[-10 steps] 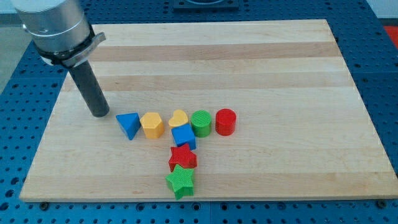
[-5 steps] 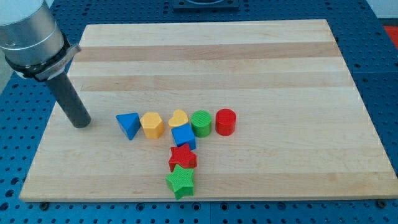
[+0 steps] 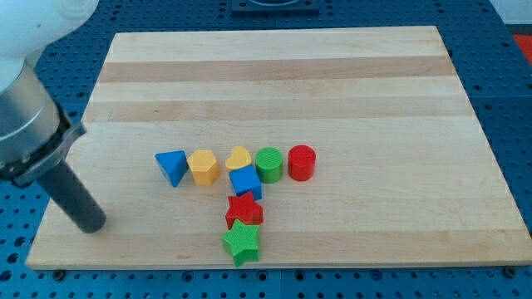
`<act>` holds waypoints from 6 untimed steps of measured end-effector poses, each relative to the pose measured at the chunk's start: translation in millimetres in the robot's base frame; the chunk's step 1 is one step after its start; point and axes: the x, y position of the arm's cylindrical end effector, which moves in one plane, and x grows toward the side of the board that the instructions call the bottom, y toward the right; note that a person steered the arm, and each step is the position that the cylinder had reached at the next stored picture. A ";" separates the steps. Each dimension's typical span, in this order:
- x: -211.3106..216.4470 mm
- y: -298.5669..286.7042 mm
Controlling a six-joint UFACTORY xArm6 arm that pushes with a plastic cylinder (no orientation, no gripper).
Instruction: Move the blue triangle to the top left of the yellow hexagon
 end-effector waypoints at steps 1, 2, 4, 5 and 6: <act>9.4 0.0; 16.6 0.0; 33.7 5.7; 34.0 9.0; 34.4 21.8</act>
